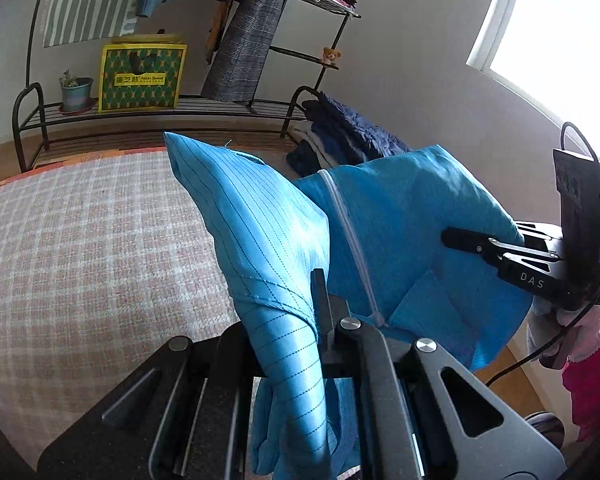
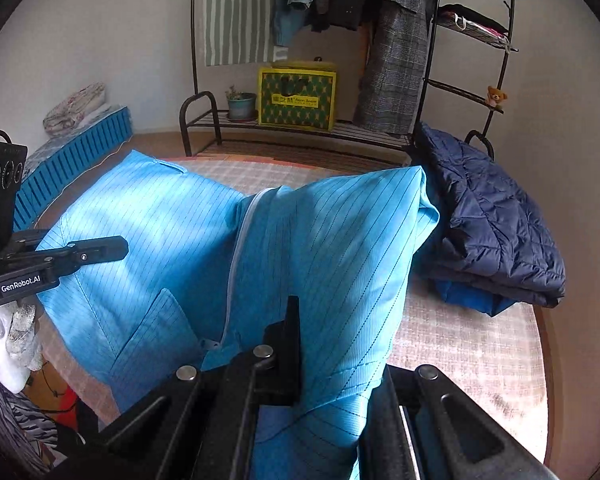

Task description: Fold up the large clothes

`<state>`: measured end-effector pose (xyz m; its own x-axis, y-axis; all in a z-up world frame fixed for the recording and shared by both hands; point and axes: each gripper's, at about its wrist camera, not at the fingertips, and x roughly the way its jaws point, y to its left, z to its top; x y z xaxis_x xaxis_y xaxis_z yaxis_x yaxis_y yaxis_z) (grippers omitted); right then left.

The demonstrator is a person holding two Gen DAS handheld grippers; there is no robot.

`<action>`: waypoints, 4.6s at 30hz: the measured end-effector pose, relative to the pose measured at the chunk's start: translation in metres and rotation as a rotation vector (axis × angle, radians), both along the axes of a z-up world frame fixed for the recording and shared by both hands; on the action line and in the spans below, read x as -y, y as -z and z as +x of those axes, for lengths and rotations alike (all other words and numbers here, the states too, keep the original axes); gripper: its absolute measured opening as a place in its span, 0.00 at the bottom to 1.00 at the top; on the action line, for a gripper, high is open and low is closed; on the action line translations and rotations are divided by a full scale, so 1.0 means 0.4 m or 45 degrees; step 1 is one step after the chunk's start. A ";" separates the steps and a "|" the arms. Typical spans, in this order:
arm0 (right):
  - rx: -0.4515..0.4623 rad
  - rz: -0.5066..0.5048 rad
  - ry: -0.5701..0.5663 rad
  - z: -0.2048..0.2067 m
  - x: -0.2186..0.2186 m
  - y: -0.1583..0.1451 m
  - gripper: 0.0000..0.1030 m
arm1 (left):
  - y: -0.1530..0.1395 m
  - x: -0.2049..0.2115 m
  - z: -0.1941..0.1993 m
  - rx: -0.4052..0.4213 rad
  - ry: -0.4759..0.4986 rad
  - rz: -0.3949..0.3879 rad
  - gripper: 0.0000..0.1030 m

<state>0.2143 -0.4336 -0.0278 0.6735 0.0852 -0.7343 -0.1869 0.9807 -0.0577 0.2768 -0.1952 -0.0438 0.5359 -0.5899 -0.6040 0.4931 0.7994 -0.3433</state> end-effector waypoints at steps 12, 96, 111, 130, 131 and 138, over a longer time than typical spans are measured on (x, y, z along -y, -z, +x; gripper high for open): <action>0.169 -0.152 0.221 0.124 0.340 -0.257 0.03 | -0.197 0.426 0.224 0.146 0.172 -0.070 0.04; 0.477 -0.138 0.511 -0.286 0.082 -0.323 0.94 | -0.398 0.055 -0.332 0.564 0.027 0.099 0.98; 0.468 -0.067 0.644 -0.248 0.087 -0.146 1.00 | -0.251 0.043 -0.288 0.483 -0.020 0.111 1.00; 0.452 -0.049 0.727 -0.241 0.127 -0.068 1.00 | -0.183 0.067 -0.255 0.492 -0.069 0.196 1.00; 0.446 -0.045 0.727 -0.240 0.127 -0.065 1.00 | -0.179 0.067 -0.252 0.484 -0.070 0.199 1.00; 0.422 -0.081 0.700 -0.226 0.110 -0.045 1.00 | -0.161 0.066 -0.250 0.474 -0.068 0.222 1.00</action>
<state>0.1239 -0.4775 -0.0096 0.7983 -0.3738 -0.4722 0.3795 0.9210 -0.0876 0.1768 -0.2214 0.0205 0.7638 -0.4613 -0.4515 0.5142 0.8576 -0.0063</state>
